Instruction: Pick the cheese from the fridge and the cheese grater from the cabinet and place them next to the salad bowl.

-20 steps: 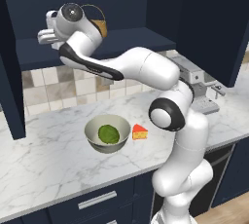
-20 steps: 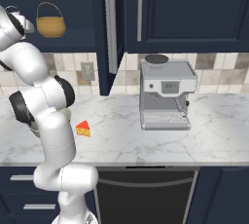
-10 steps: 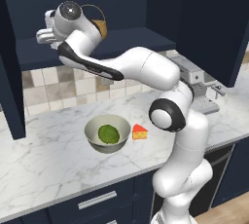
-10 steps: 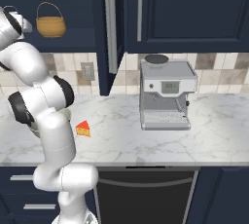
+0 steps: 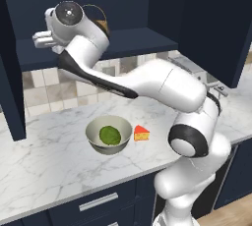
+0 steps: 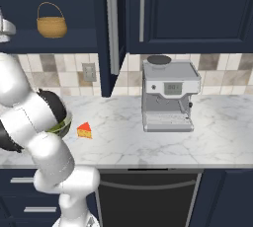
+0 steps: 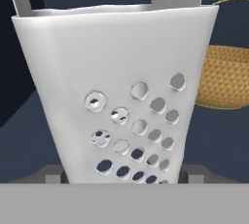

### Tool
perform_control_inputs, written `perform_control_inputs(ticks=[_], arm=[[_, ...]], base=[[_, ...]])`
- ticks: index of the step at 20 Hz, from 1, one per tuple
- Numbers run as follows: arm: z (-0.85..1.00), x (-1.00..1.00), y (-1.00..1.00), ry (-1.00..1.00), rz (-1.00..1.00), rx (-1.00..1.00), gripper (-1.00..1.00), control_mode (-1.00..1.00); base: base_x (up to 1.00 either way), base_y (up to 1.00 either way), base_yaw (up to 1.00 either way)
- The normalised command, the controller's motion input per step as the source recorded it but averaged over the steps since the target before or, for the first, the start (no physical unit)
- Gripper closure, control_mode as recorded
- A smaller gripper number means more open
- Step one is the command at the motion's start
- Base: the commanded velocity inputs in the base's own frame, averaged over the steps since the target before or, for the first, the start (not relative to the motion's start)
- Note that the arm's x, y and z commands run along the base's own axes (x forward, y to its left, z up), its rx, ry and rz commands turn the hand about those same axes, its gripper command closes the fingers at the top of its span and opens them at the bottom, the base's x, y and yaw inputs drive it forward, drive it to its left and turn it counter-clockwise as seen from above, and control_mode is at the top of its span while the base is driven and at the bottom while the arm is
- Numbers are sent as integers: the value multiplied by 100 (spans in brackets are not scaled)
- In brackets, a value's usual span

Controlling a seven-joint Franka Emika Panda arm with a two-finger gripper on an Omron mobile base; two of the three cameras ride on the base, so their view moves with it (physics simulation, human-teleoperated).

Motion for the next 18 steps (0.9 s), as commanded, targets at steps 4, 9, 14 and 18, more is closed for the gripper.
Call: perform_control_inputs(ticks=[4,9,14,18], arm=[[0,-100,-71,-5,-1,10,100,-100],[0,-98,-79,0,-5,13,100,-100],[-2,-98,-75,0,-5,13,100,-100],[-5,-99,-48,4,-2,11,100,-100]], base=[[0,0,0],[0,0,0],[0,0,0],[0,0,0]])
